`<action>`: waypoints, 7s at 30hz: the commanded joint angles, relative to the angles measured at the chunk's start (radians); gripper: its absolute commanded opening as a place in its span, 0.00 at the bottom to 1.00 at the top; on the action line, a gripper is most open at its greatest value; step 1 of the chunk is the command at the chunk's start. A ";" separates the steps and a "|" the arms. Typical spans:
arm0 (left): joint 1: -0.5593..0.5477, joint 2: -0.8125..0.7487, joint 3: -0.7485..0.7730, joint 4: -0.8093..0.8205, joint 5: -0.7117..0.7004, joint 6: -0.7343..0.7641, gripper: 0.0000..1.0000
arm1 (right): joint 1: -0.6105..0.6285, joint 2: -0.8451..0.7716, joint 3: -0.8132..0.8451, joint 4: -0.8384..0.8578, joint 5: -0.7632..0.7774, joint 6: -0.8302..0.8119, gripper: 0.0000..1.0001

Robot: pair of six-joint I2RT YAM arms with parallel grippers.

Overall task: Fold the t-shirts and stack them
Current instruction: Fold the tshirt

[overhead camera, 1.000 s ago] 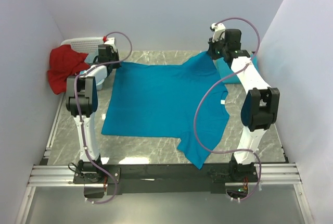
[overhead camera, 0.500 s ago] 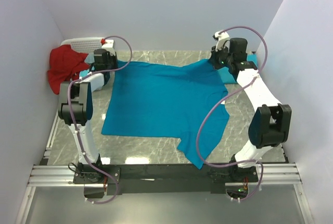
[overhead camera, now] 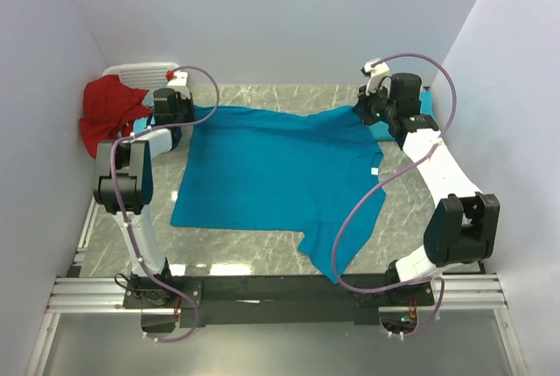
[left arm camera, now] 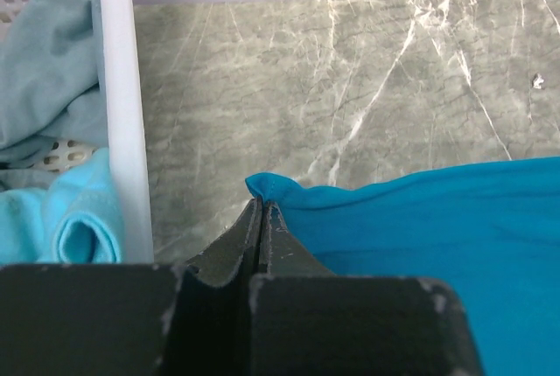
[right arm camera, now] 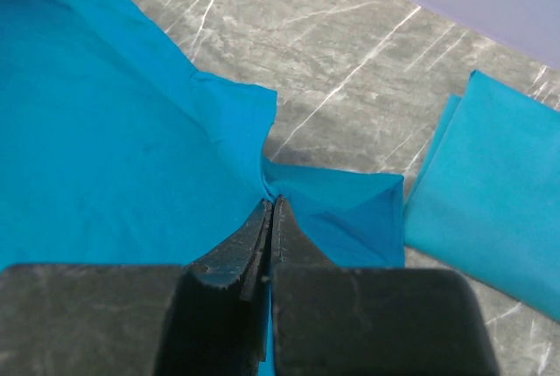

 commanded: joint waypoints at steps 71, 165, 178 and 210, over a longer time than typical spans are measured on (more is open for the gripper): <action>0.005 -0.733 -0.403 -0.012 0.060 -0.145 0.71 | -0.009 -0.171 -0.352 -0.158 -0.093 -0.348 0.00; -0.044 -1.302 -0.633 -0.331 0.244 -0.165 0.75 | 0.198 0.500 0.228 -0.391 -0.070 -0.116 0.15; -0.044 -1.284 -0.631 -0.336 0.250 -0.162 0.75 | 0.221 0.370 0.147 -0.400 -0.105 -0.190 0.00; -0.044 -1.270 -0.628 -0.340 0.260 -0.162 0.75 | 0.294 0.340 0.104 -0.469 0.021 -0.391 0.00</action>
